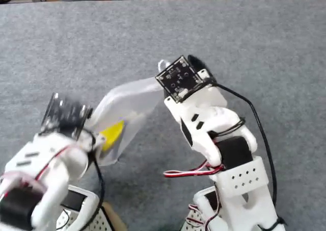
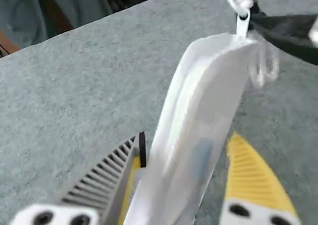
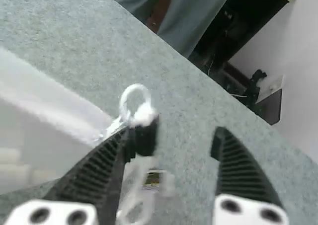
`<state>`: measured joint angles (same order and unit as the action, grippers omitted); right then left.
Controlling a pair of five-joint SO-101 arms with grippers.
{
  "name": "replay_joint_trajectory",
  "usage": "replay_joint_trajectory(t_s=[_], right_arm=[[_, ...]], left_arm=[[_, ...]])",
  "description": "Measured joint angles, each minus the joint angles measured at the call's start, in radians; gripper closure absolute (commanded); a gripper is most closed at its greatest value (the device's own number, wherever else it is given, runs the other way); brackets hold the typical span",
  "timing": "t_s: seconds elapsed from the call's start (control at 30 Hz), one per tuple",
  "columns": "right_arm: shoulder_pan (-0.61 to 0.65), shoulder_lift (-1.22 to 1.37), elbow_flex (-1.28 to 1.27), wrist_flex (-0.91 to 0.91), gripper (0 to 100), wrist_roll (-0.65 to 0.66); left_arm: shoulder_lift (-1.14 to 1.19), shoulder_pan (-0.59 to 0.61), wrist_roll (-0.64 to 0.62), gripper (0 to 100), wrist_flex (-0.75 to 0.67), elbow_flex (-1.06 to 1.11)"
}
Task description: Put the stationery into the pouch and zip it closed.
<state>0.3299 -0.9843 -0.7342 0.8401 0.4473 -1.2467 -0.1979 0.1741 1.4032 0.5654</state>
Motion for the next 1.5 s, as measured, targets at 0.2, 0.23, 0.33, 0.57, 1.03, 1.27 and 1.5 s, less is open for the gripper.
replay_joint_trajectory(t_s=[0.2,0.23,0.33,0.57,1.03,1.27,1.5], right_arm=[[0.0,0.0,0.149,0.015,66.8,-0.002],[0.0,0.0,0.172,0.015,66.8,-0.003],[0.0,-0.002,0.222,0.031,66.8,-0.003],[-0.008,-0.002,0.236,0.158,66.8,-0.003],[-0.347,-0.055,-0.118,0.255,66.9,-0.278],[-0.535,-0.276,-0.387,0.255,66.9,-0.296],[-0.641,-0.663,-0.68,0.295,66.9,-0.282]], left_arm=[[0.267,0.083,-0.054,68,-0.12,-0.149],[0.325,0.095,-0.055,68,-0.124,-0.203],[0.474,0.137,-0.055,68,-0.121,-0.374],[0.617,0.232,-0.055,69,0.106,-0.609],[0.144,0.379,-0.06,78,0.144,0.19],[-0.212,0.388,-0.057,78,0.103,0.486],[-0.293,0.388,-0.057,78,0.078,0.56]])
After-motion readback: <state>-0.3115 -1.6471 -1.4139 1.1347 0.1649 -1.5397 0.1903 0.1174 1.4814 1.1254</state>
